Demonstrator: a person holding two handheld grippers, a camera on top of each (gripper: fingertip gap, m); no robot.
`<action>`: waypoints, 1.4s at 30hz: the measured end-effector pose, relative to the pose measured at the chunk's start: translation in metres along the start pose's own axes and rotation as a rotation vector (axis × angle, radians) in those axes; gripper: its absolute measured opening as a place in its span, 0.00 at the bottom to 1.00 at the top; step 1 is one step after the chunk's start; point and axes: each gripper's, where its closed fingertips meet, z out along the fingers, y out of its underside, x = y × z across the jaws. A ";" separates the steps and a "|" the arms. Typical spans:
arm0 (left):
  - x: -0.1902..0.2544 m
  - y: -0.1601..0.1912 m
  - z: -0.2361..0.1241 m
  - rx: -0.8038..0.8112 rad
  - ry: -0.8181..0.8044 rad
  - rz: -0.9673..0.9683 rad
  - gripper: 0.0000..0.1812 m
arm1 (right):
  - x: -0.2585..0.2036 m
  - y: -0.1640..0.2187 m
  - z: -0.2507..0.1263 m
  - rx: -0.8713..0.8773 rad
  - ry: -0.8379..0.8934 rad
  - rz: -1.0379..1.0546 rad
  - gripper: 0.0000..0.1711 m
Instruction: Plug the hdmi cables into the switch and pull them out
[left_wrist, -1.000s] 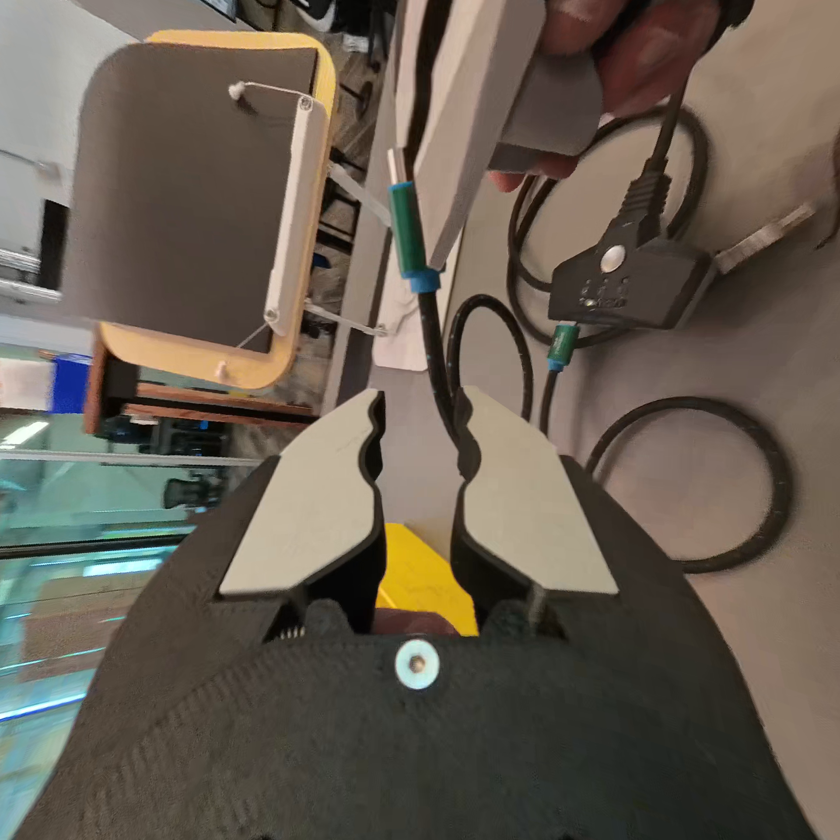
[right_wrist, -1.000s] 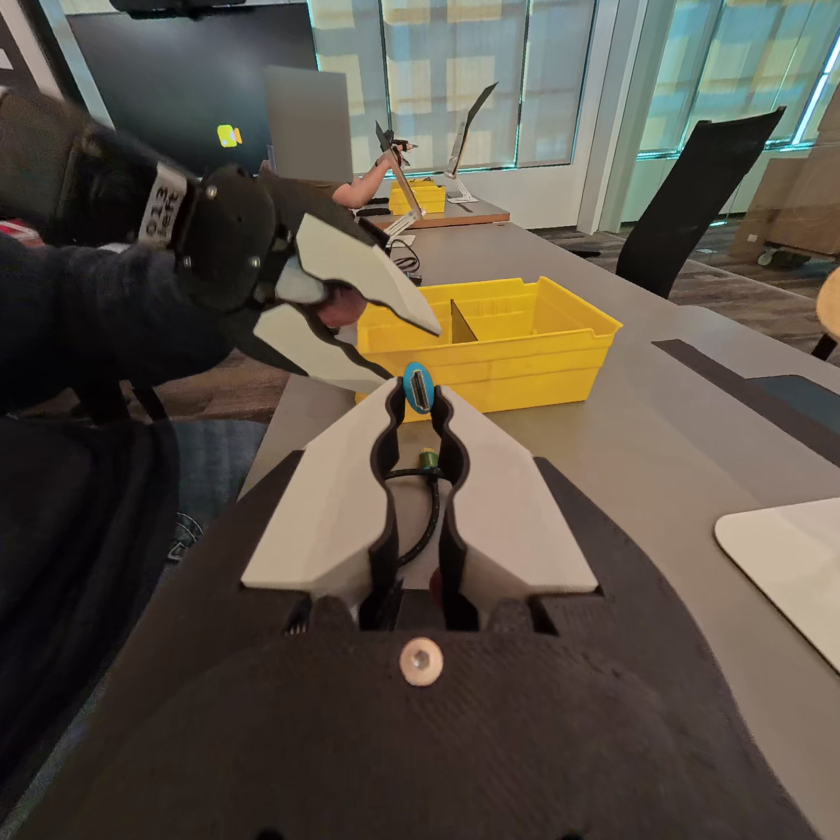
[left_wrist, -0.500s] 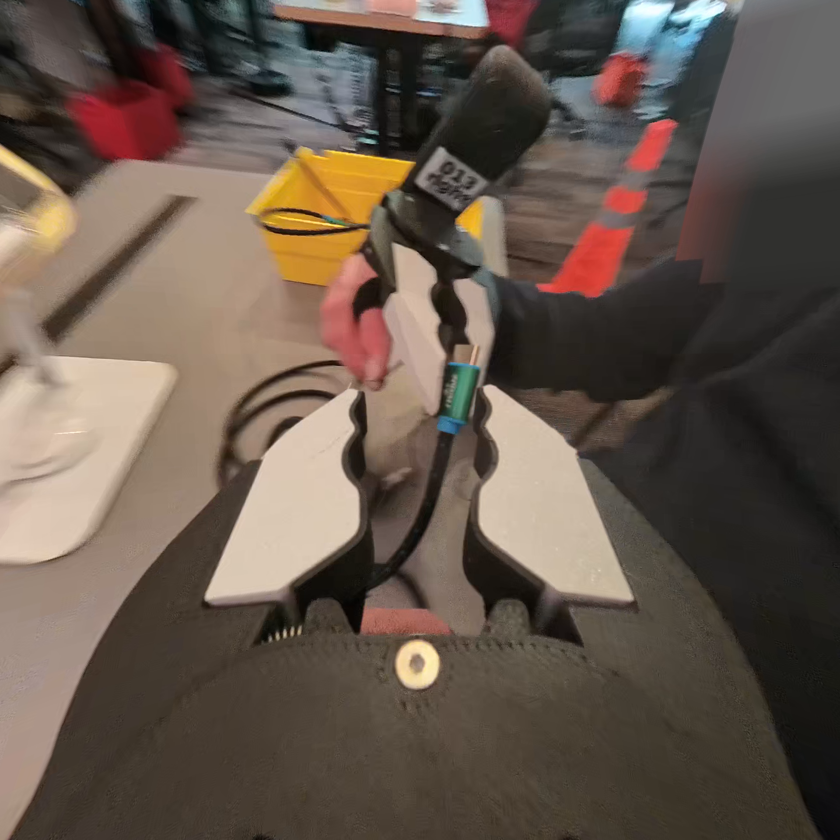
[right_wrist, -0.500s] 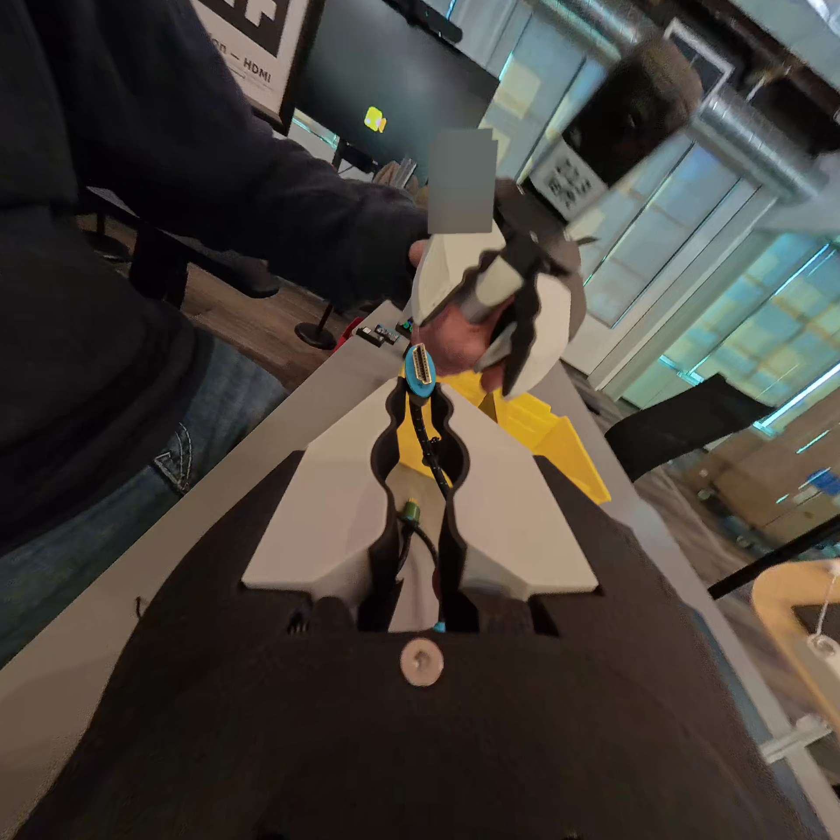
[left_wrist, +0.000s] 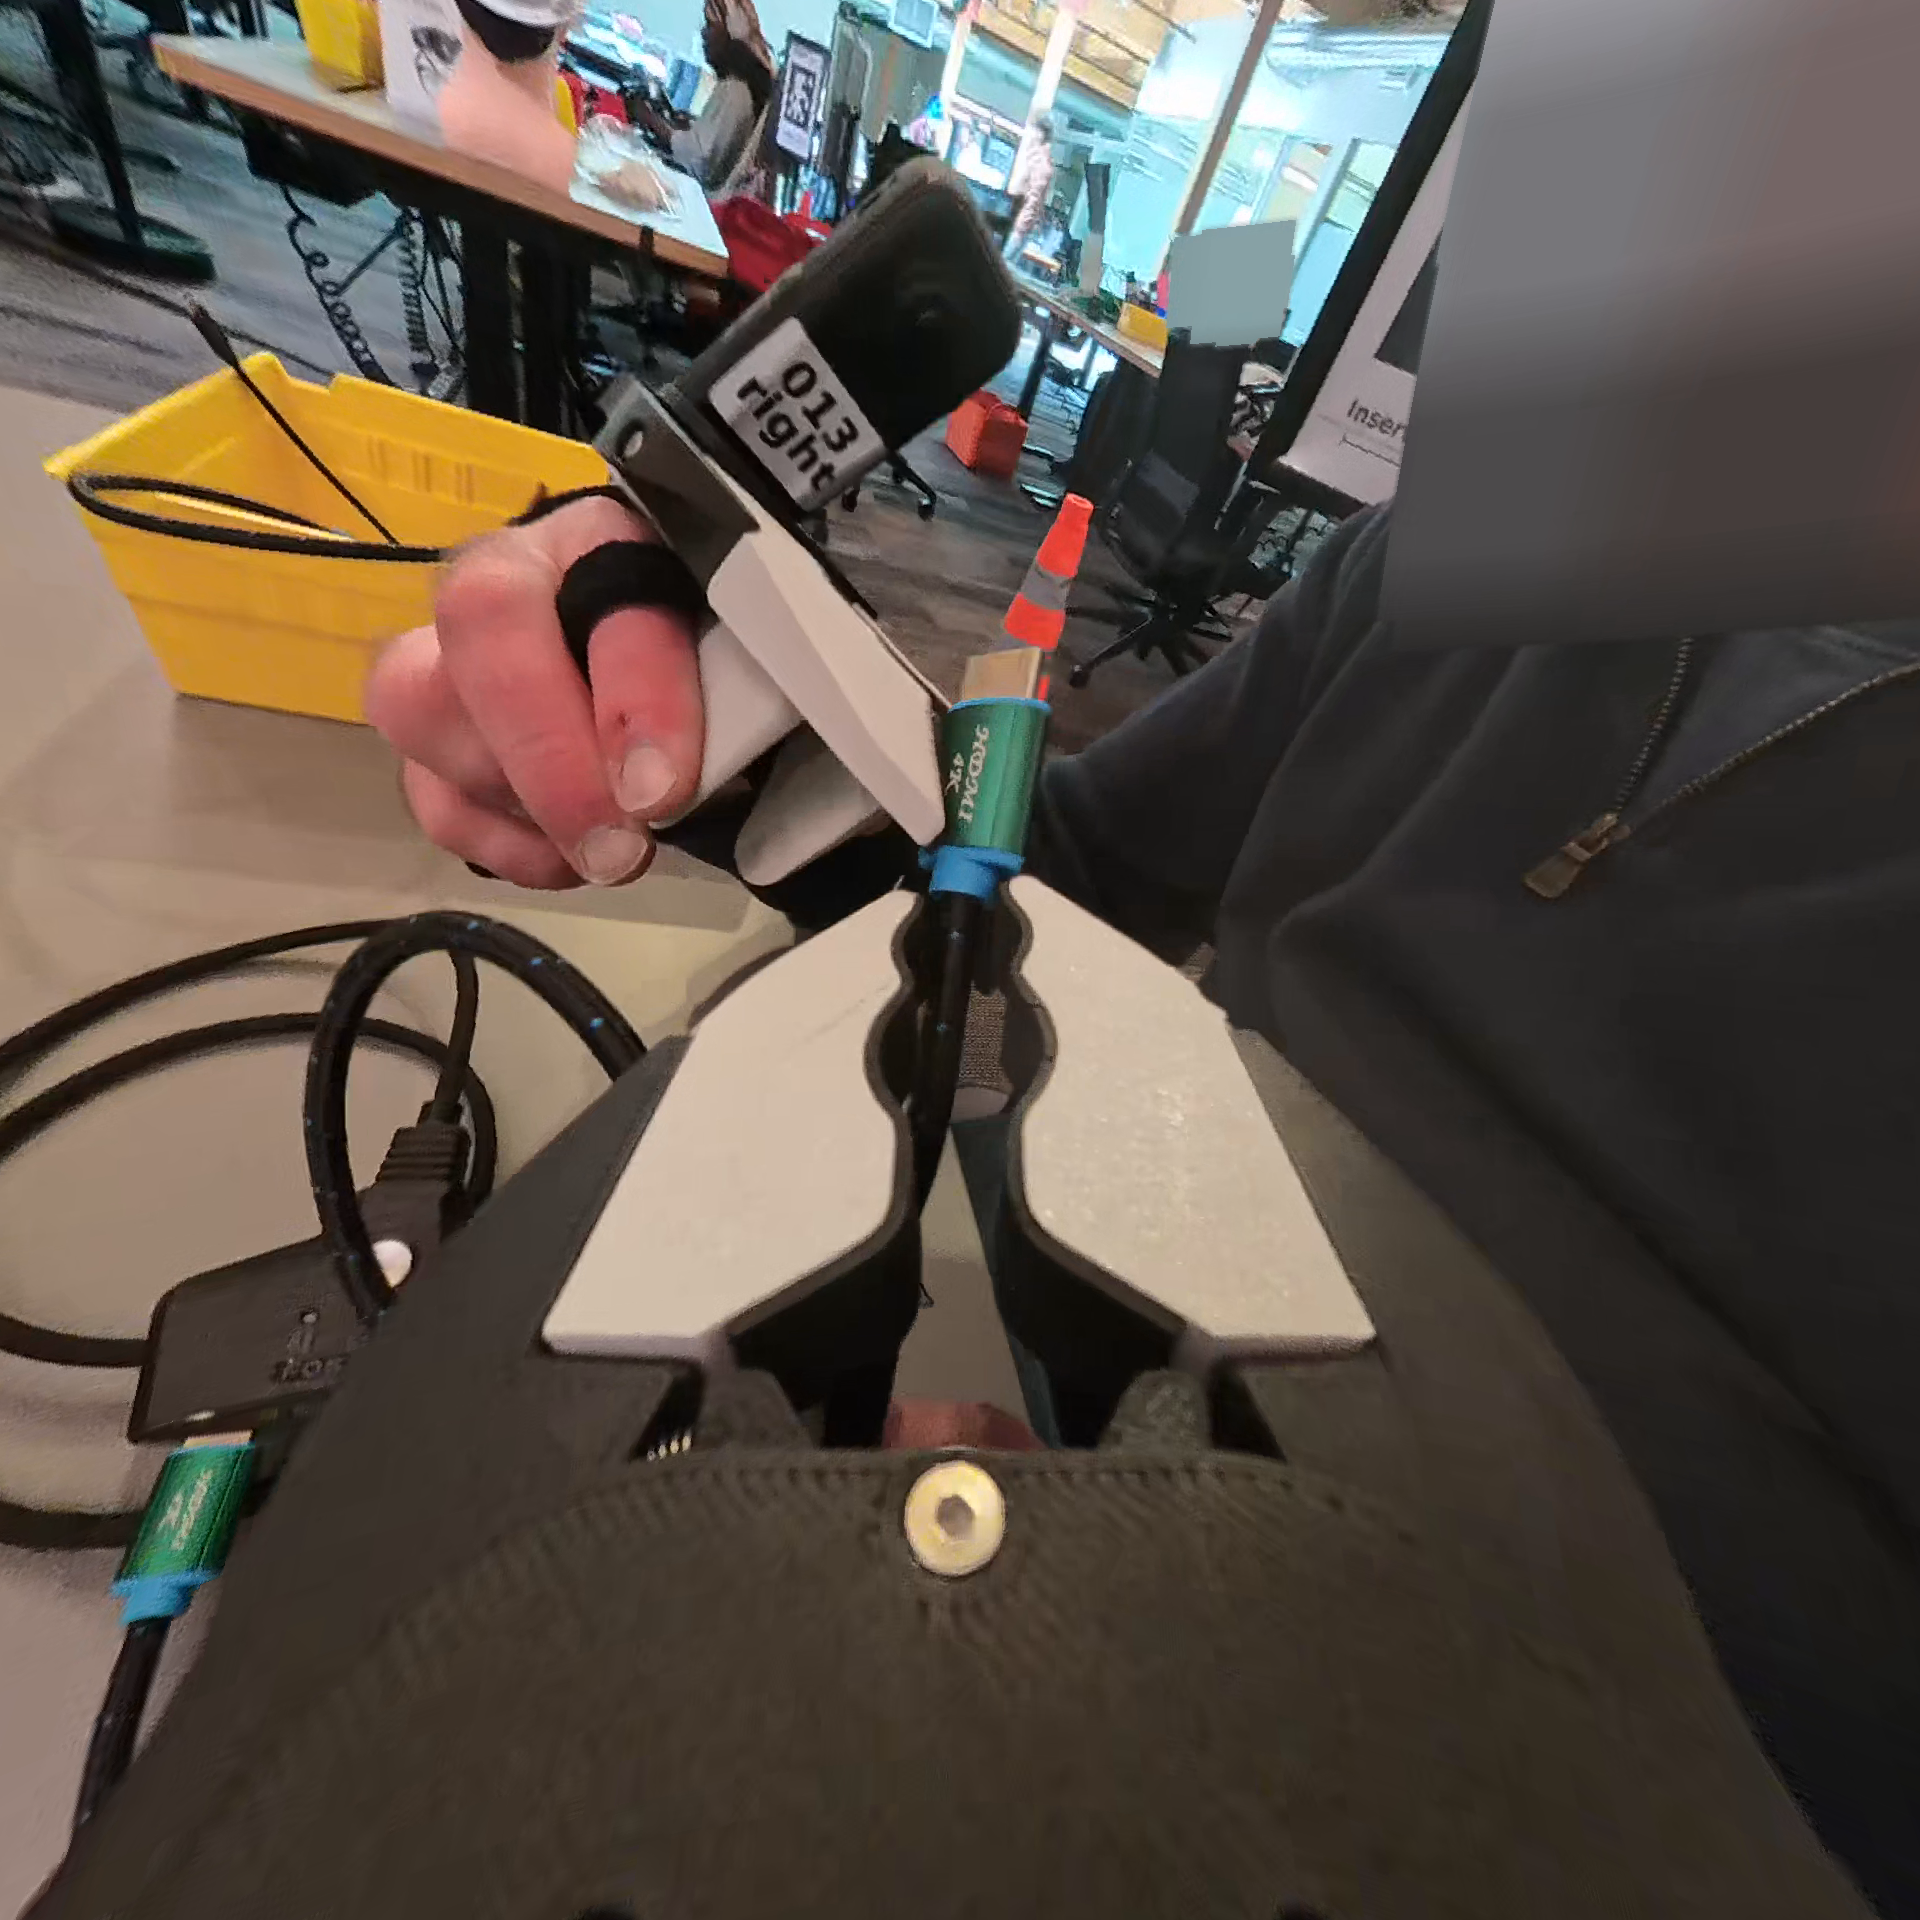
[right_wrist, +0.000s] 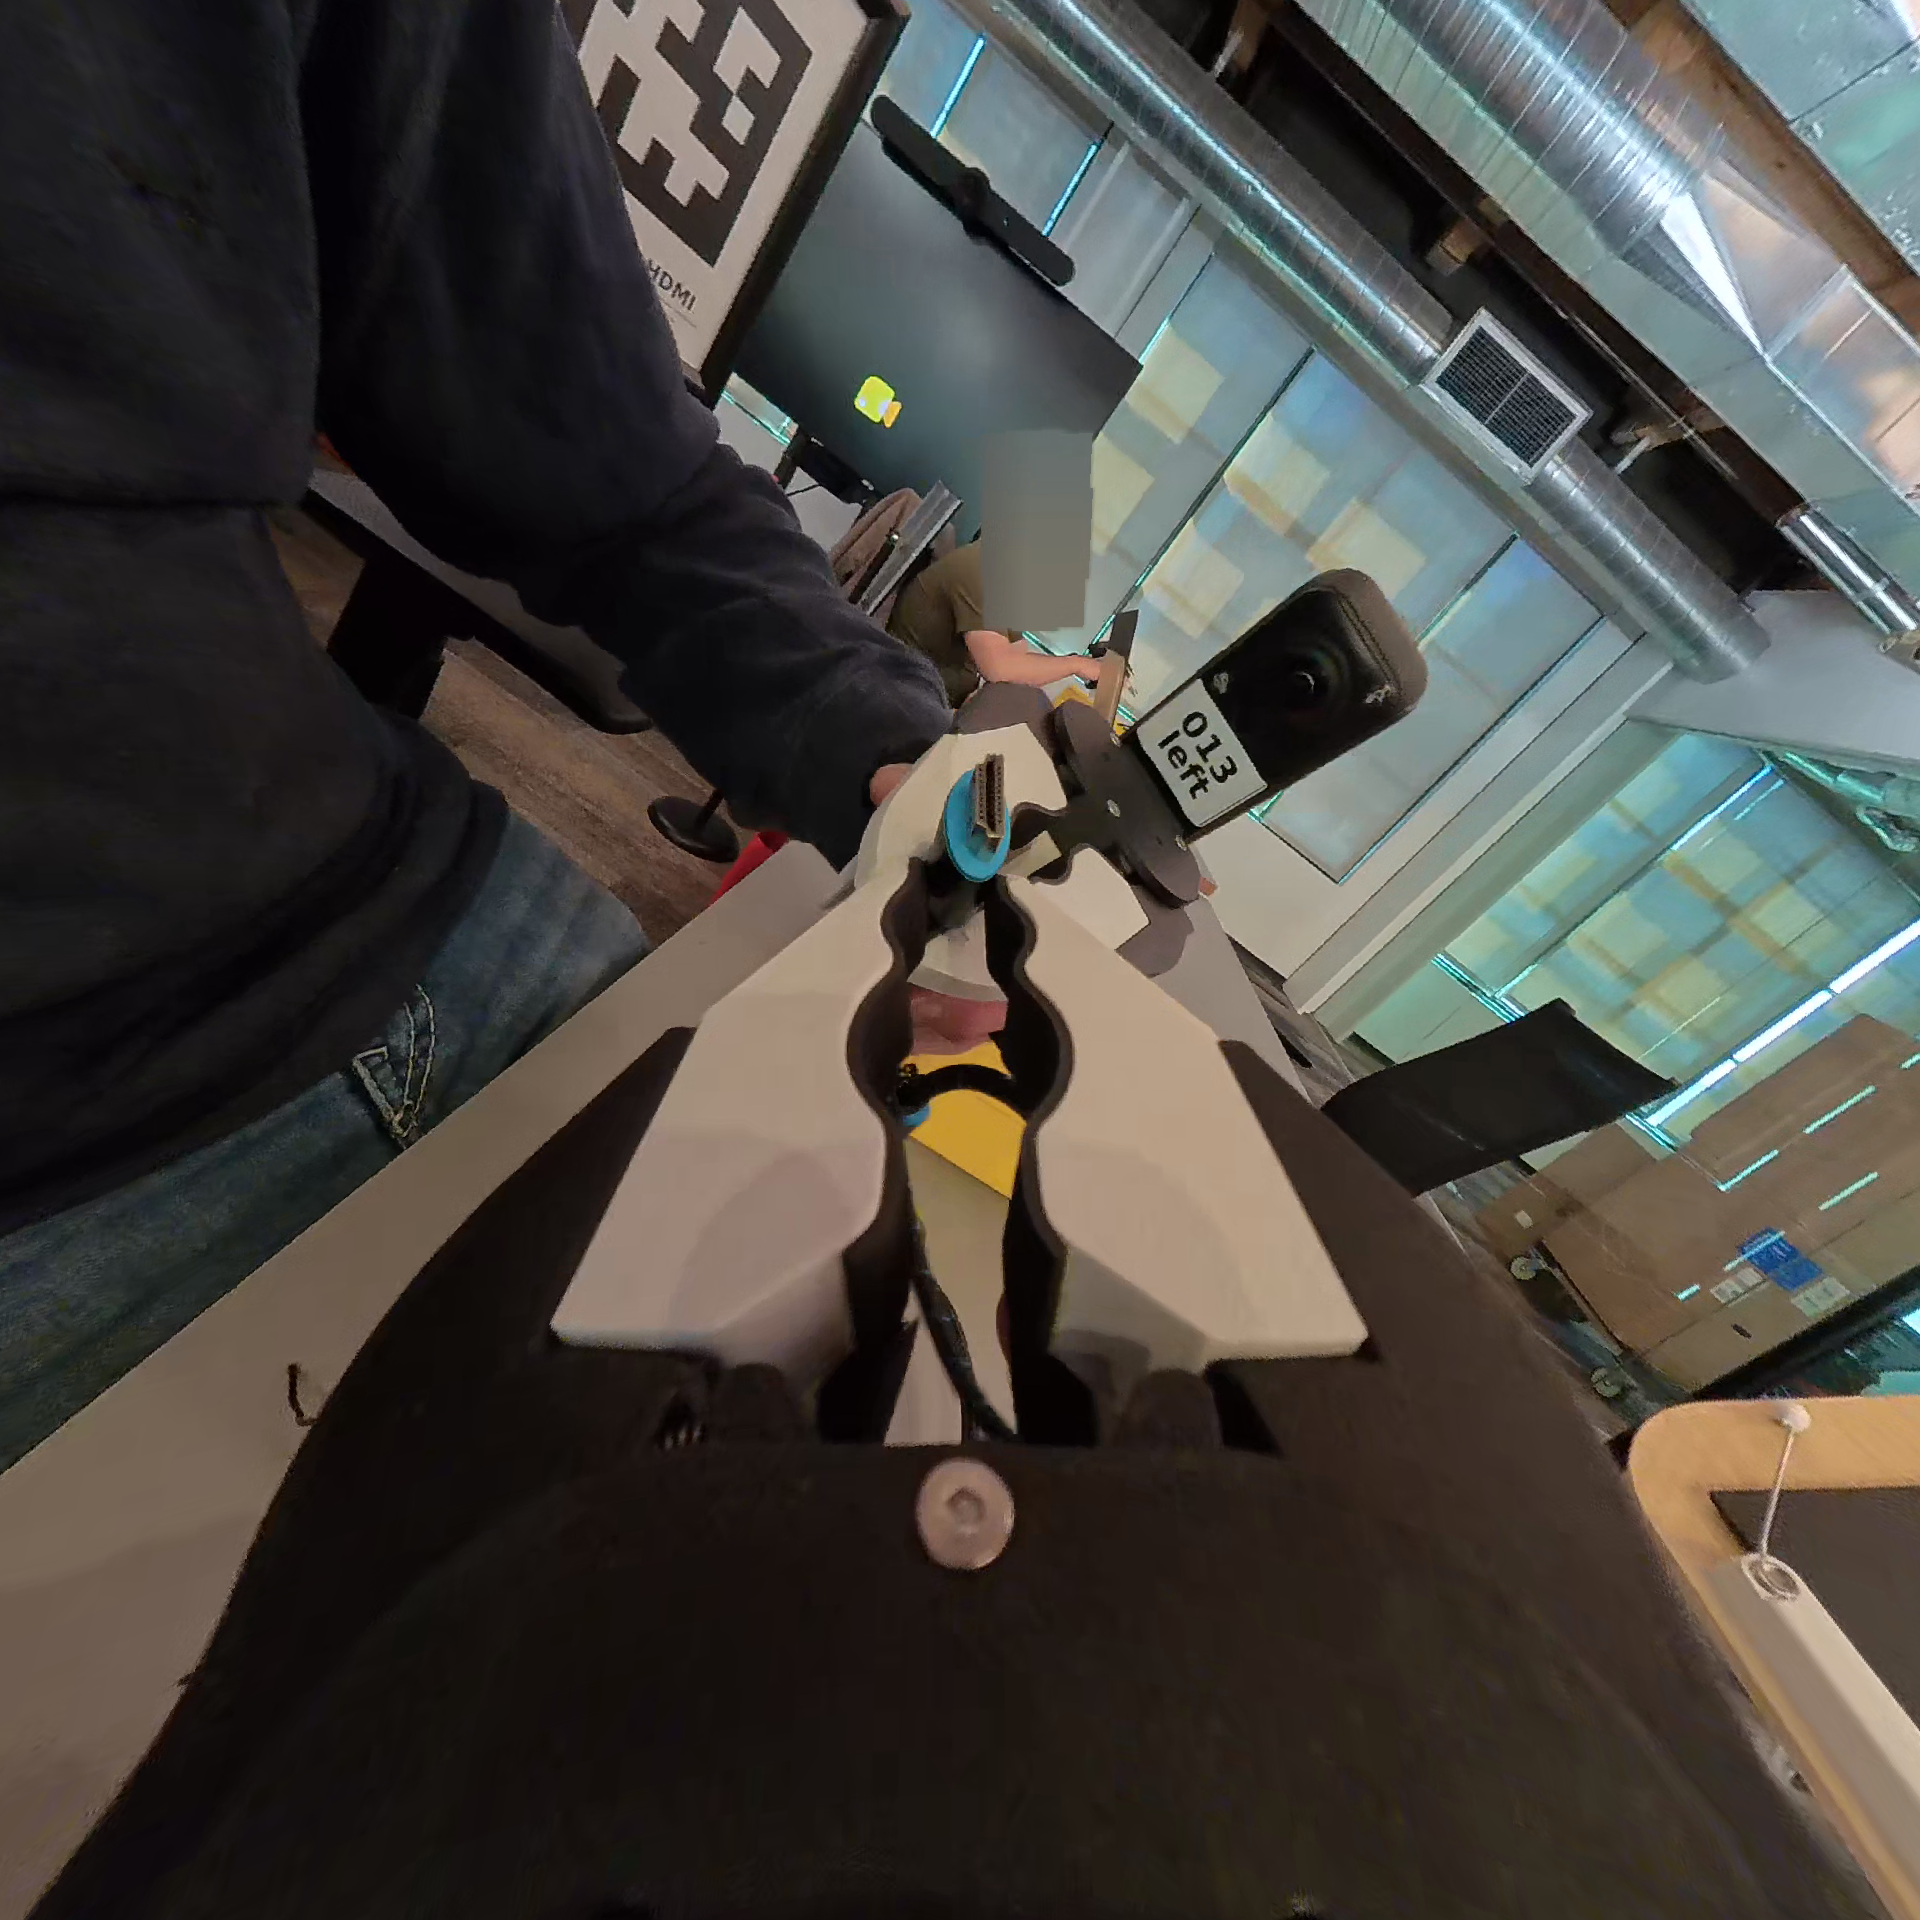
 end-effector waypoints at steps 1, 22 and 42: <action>0.001 0.001 0.001 0.006 0.002 0.021 0.05 | 0.000 0.000 0.000 0.003 0.001 0.004 0.05; -0.069 -0.004 -0.049 -0.819 -1.099 1.044 0.04 | 0.035 0.056 -0.005 -0.357 0.181 0.396 0.12; -0.068 -0.021 -0.051 -0.857 -1.122 1.133 0.13 | 0.042 0.045 -0.010 -0.250 0.245 0.232 0.11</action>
